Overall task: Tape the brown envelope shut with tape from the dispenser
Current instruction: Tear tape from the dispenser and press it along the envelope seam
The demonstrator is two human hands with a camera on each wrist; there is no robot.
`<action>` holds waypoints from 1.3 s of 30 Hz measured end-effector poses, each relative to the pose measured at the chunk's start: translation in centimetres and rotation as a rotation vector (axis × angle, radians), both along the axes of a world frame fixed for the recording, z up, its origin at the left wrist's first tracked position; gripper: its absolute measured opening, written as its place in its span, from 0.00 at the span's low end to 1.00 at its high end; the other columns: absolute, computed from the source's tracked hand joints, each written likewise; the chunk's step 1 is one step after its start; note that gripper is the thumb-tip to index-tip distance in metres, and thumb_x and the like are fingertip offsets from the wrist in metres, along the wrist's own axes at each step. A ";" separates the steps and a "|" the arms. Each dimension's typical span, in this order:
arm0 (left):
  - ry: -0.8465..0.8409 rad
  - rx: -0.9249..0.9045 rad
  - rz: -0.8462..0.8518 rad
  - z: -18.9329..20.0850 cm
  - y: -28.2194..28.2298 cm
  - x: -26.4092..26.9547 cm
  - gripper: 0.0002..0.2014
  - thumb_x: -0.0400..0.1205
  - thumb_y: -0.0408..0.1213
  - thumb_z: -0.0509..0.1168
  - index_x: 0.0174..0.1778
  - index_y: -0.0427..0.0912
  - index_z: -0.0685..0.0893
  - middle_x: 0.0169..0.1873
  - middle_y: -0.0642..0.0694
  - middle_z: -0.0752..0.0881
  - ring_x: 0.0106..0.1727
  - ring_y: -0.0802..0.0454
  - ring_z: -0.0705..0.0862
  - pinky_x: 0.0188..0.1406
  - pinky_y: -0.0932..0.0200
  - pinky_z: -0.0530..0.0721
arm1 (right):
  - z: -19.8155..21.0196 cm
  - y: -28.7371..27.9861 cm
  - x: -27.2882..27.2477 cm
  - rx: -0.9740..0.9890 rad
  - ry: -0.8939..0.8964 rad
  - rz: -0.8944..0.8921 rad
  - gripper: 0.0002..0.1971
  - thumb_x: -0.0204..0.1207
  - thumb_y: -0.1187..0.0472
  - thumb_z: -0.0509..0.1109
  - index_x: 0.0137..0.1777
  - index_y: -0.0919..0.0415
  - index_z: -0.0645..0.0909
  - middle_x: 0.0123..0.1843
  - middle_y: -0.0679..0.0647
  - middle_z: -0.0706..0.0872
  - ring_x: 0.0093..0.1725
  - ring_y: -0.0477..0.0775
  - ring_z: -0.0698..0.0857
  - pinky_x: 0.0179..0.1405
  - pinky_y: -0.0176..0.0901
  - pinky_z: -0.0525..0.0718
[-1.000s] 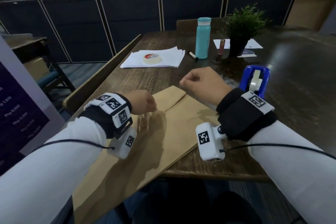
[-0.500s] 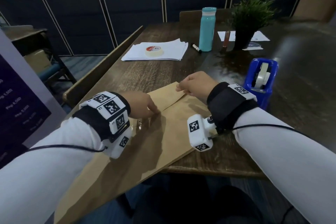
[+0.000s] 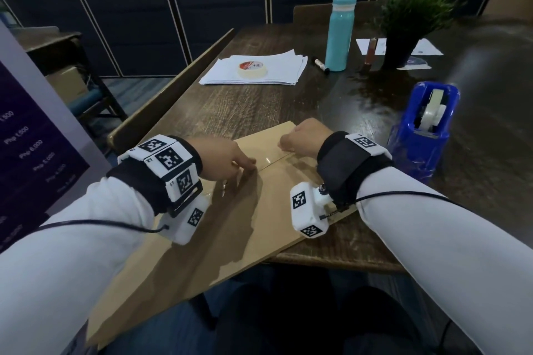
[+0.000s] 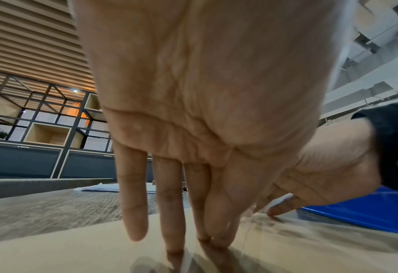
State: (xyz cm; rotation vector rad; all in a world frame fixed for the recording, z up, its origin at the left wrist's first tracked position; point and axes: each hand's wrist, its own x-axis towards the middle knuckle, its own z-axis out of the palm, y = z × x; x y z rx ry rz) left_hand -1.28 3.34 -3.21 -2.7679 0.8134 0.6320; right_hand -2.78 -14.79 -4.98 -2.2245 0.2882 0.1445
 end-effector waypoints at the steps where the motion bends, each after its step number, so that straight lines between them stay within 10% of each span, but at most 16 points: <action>1: 0.002 0.000 -0.002 0.0 0.0 0.0 0.29 0.79 0.32 0.53 0.73 0.65 0.74 0.76 0.64 0.72 0.72 0.51 0.75 0.73 0.48 0.74 | 0.0 0.0 0.0 -0.004 0.006 -0.006 0.09 0.73 0.60 0.73 0.36 0.64 0.78 0.30 0.53 0.76 0.33 0.53 0.77 0.25 0.37 0.69; 18: -0.003 -0.002 -0.033 -0.3 0.1 0.1 0.30 0.79 0.30 0.53 0.73 0.64 0.74 0.76 0.66 0.71 0.73 0.52 0.74 0.72 0.48 0.74 | 2.3 0.0 -1.0 0.044 0.105 0.047 0.06 0.77 0.63 0.70 0.42 0.65 0.80 0.31 0.51 0.79 0.28 0.45 0.76 0.26 0.36 0.71; 25: -0.015 0.031 -0.049 0.0 -0.1 -0.3 0.31 0.79 0.29 0.54 0.74 0.64 0.73 0.76 0.68 0.69 0.72 0.53 0.75 0.71 0.49 0.76 | 2.6 0.5 -1.1 0.257 0.133 0.020 0.07 0.77 0.69 0.67 0.38 0.67 0.79 0.61 0.66 0.87 0.29 0.49 0.80 0.41 0.45 0.80; 31: -0.022 0.026 -0.063 0.1 0.0 -0.5 0.31 0.79 0.29 0.54 0.75 0.64 0.72 0.77 0.69 0.68 0.73 0.53 0.74 0.70 0.51 0.75 | 3.1 0.7 -1.5 -0.034 0.107 0.084 0.12 0.79 0.66 0.67 0.60 0.71 0.81 0.31 0.51 0.78 0.25 0.41 0.73 0.21 0.32 0.69; 39: -0.006 0.008 -0.055 0.0 0.3 -0.3 0.29 0.80 0.29 0.53 0.74 0.63 0.74 0.77 0.63 0.71 0.70 0.50 0.76 0.69 0.52 0.76 | 2.5 0.8 -0.9 -0.134 0.119 0.081 0.14 0.76 0.62 0.69 0.31 0.60 0.70 0.32 0.52 0.74 0.30 0.48 0.72 0.27 0.37 0.69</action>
